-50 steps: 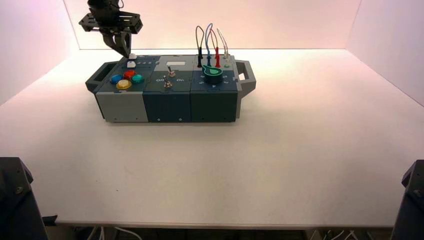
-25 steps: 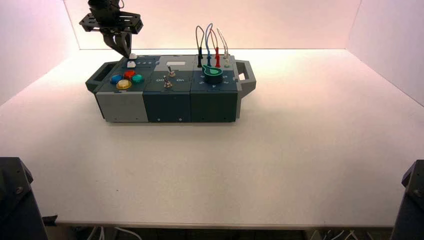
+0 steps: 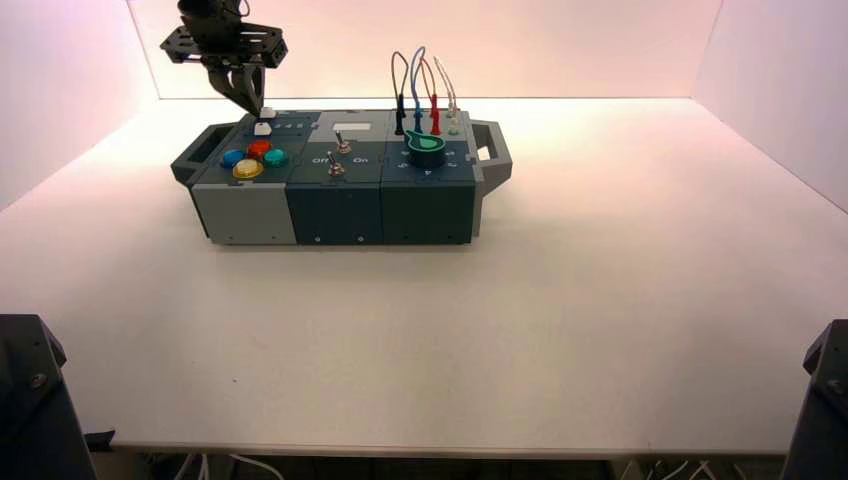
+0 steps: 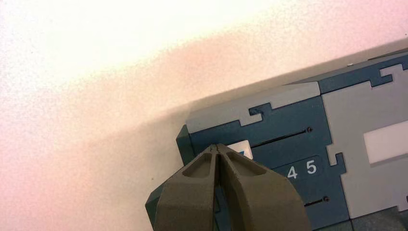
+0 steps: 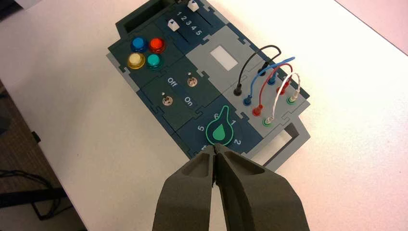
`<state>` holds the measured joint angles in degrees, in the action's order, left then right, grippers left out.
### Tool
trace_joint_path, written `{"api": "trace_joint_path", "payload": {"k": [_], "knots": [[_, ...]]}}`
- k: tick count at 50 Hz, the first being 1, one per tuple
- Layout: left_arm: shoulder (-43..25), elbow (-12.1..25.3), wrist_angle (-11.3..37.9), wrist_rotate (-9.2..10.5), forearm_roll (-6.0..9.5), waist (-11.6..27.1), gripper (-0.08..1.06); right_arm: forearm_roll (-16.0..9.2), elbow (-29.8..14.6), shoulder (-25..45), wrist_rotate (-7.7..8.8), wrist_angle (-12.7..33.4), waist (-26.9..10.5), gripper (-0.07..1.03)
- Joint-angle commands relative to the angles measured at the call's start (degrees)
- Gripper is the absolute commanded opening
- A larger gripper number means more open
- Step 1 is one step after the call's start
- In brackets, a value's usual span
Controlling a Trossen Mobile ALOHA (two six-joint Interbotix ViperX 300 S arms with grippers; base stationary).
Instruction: Move the top slider to position 2.
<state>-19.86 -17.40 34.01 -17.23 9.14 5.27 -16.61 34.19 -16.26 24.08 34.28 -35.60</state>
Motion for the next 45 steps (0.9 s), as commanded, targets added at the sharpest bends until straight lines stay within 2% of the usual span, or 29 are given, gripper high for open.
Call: {"api": "trace_joint_path", "payload": {"k": [1, 27, 32, 45], "knots": [[1.49, 1.32, 0.09, 0.18, 0.09, 0.97, -0.03, -0.18, -0.70, -0.44, 0.35, -0.53, -0.26, -0.02], [1.49, 1.32, 0.44, 0.09, 0.09, 1.32, -0.03, -0.18, -0.70, -0.44, 0.26, -0.44, -0.26, -0.02], [1.76, 1.41, 0.44, 0.09, -0.35, 1.32, -0.03, -0.18, -0.70, -0.44, 0.26, -0.44, -0.26, -0.02], [4.48, 2.72, 2.02, 0.09, -0.70, -0.44, -0.03, -0.18, -0.62, -0.62, 0.26, -0.35, -0.26, -0.02]]}}
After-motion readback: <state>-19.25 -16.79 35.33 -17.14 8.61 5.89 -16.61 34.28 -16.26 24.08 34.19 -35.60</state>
